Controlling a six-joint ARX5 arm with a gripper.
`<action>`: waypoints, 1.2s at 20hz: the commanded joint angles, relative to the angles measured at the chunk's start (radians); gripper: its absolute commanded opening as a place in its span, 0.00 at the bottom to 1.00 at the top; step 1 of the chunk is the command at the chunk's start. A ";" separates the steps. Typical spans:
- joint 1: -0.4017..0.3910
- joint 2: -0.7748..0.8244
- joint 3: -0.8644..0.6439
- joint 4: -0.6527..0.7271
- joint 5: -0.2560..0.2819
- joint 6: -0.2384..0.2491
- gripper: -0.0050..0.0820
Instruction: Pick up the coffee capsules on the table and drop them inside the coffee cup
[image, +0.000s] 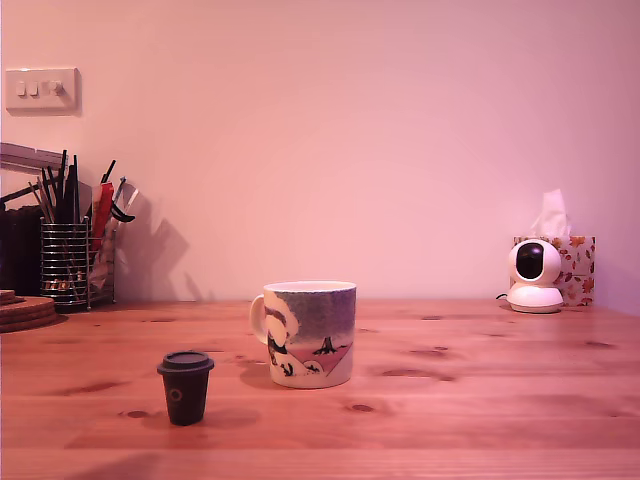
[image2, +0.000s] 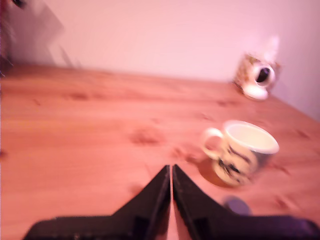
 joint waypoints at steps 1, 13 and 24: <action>-0.029 -0.009 0.037 -0.023 0.008 0.026 0.03; -0.185 0.060 0.043 -0.097 0.087 0.073 0.03; -0.200 0.096 0.042 -0.073 0.113 0.044 0.73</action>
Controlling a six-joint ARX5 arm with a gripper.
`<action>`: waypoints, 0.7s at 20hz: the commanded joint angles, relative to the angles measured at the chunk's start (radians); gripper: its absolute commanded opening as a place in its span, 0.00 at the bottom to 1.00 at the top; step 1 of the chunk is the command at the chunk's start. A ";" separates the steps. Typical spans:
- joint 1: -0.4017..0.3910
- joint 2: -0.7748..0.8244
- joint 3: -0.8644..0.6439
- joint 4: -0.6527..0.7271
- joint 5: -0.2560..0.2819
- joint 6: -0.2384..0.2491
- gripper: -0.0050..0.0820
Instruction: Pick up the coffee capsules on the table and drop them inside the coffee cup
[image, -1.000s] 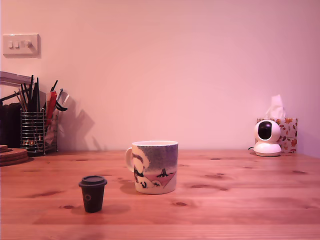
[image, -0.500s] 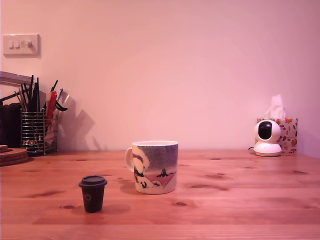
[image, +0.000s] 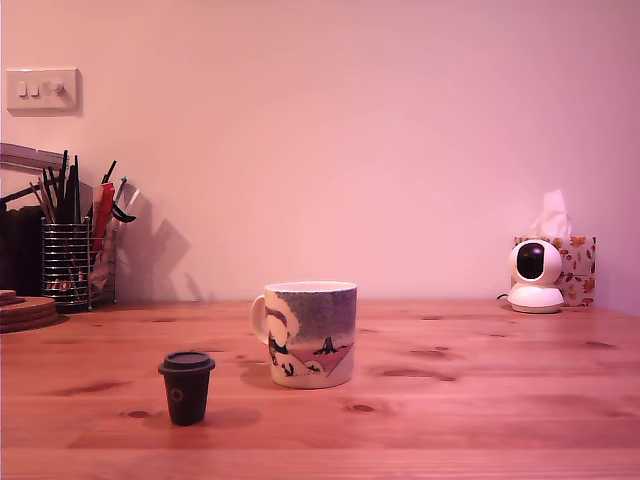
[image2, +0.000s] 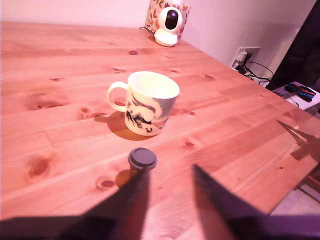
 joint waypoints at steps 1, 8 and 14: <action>-0.002 0.005 -0.005 -0.023 0.008 0.009 0.73; 0.003 0.005 -0.018 -0.038 -0.035 0.059 0.73; -0.034 0.121 -0.035 -0.006 -0.079 0.089 0.73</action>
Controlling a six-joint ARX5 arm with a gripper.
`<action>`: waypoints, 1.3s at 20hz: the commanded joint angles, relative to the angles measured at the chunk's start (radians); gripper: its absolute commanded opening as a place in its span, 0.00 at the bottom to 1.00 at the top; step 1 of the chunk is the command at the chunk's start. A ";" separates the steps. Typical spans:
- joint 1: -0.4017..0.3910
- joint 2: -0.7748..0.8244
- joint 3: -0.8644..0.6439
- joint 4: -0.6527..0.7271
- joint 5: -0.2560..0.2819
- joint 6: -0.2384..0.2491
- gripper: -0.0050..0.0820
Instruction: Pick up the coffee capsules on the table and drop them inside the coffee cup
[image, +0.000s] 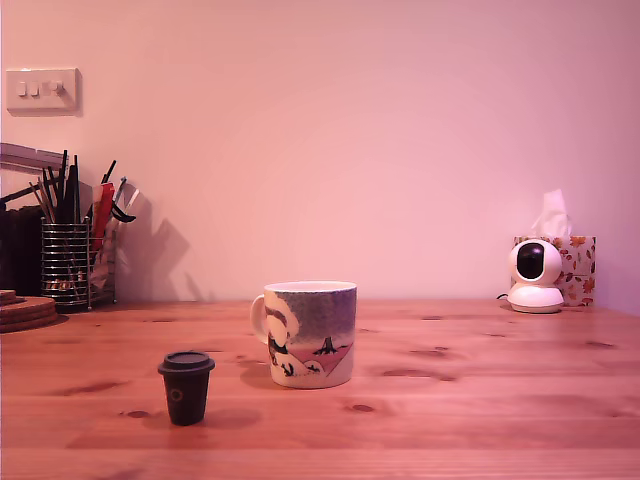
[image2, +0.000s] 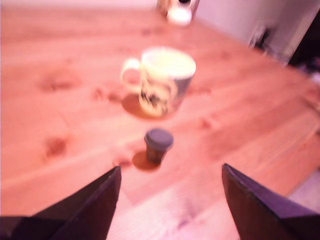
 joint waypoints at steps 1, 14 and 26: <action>-0.014 0.069 -0.031 0.024 -0.013 0.011 0.73; -0.077 0.566 -0.030 0.333 -0.043 0.060 0.73; -0.170 0.906 0.002 0.684 -0.132 0.263 0.71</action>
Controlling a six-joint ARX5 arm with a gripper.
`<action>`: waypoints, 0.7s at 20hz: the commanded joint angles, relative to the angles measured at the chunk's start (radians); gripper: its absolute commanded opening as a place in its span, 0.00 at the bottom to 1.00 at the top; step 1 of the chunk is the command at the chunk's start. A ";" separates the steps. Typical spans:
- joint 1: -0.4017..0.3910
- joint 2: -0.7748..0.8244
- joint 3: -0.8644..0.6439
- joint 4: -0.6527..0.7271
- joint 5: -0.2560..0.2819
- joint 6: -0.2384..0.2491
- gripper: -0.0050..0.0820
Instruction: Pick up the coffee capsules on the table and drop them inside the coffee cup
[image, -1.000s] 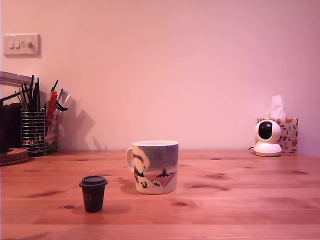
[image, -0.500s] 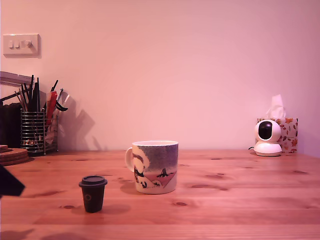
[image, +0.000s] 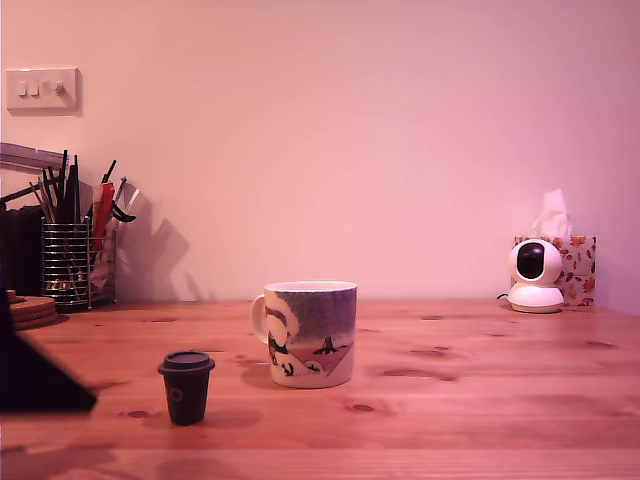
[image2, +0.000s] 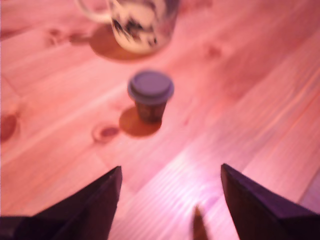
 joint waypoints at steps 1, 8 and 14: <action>-0.003 0.039 0.017 0.035 -0.005 0.014 0.71; -0.015 0.191 0.117 0.039 -0.008 0.042 0.71; -0.052 0.357 0.227 0.039 0.000 0.100 0.71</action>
